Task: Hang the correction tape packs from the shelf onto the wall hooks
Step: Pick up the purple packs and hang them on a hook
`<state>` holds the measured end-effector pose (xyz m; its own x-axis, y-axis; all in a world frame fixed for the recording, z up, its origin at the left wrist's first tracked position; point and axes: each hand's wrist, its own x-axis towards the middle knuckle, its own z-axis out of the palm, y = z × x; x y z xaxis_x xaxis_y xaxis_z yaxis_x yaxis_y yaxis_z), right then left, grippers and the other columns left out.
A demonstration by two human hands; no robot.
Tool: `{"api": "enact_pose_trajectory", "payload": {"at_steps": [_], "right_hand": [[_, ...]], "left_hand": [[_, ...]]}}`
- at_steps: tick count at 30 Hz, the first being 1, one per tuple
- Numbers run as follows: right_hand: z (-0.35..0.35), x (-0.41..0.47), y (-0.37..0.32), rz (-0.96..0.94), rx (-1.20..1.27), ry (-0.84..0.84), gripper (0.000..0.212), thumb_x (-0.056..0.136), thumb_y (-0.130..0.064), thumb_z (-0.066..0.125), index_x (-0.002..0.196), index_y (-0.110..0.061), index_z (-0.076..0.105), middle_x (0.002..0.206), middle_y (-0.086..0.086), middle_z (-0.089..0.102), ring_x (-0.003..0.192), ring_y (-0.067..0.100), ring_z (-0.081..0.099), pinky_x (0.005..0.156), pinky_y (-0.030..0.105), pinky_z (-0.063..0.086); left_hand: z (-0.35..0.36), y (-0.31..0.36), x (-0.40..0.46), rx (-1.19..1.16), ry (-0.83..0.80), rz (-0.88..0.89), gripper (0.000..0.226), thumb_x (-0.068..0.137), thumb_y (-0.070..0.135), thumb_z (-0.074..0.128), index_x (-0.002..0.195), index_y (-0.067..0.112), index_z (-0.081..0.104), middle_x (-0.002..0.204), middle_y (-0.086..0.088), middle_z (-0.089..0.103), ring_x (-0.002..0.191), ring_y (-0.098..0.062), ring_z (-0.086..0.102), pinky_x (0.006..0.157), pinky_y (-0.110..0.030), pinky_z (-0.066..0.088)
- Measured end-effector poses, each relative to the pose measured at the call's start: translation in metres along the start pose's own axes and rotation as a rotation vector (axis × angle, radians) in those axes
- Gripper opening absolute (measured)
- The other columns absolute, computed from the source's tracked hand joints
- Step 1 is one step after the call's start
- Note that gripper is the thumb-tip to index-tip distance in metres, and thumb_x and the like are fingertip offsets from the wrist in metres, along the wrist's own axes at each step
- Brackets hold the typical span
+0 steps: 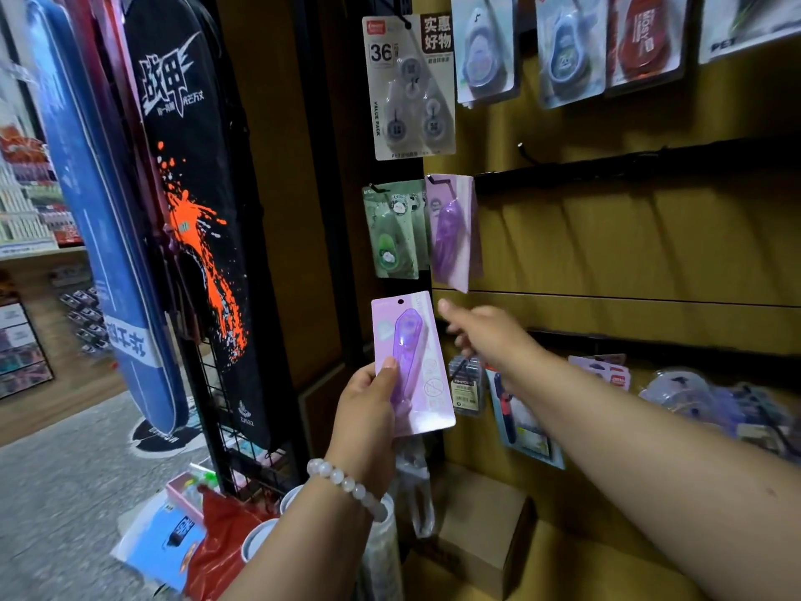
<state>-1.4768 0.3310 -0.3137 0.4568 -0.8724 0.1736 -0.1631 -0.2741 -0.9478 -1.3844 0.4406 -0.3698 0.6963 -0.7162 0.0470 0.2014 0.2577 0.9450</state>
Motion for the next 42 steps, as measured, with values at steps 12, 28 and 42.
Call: {"api": "enact_pose_trajectory", "payload": {"at_steps": [12, 28, 42], "right_hand": [[0.007, -0.009, -0.004, -0.08, 0.252, -0.064, 0.018, 0.082, -0.016, 0.073, 0.08, 0.001, 0.068, 0.083, 0.025, 0.068, 0.073, 0.025, 0.058, 0.068, 0.035, 0.044], [-0.008, 0.041, -0.068, -0.248, 0.238, 0.115, 0.025, 0.084, -0.02, 0.071, 0.091, 0.004, 0.068, 0.092, 0.02, 0.072, 0.072, 0.023, 0.064, 0.063, 0.03, 0.049], [-0.004, 0.094, -0.045, -0.146, 0.087, 0.236, 0.038, 0.083, -0.039, 0.069, 0.07, -0.01, 0.048, 0.066, 0.005, 0.048, 0.062, 0.023, 0.047, 0.057, 0.027, 0.036]], "left_hand": [[-0.002, 0.007, -0.006, 0.186, -0.053, 0.094, 0.023, 0.102, 0.023, 0.046, 0.093, 0.011, 0.063, 0.055, 0.004, 0.063, 0.048, -0.012, 0.054, 0.073, -0.05, 0.056], [-0.031, -0.004, 0.005, 0.402, -0.036, 0.221, 0.016, 0.099, 0.019, 0.051, 0.089, 0.012, 0.061, 0.071, -0.004, 0.059, 0.048, -0.01, 0.052, 0.046, -0.023, 0.04], [-0.036, -0.025, 0.009, 0.439, -0.082, 0.187, 0.014, 0.098, 0.023, 0.052, 0.091, 0.016, 0.062, 0.067, -0.001, 0.059, 0.06, -0.016, 0.055, 0.057, -0.03, 0.044]]}}
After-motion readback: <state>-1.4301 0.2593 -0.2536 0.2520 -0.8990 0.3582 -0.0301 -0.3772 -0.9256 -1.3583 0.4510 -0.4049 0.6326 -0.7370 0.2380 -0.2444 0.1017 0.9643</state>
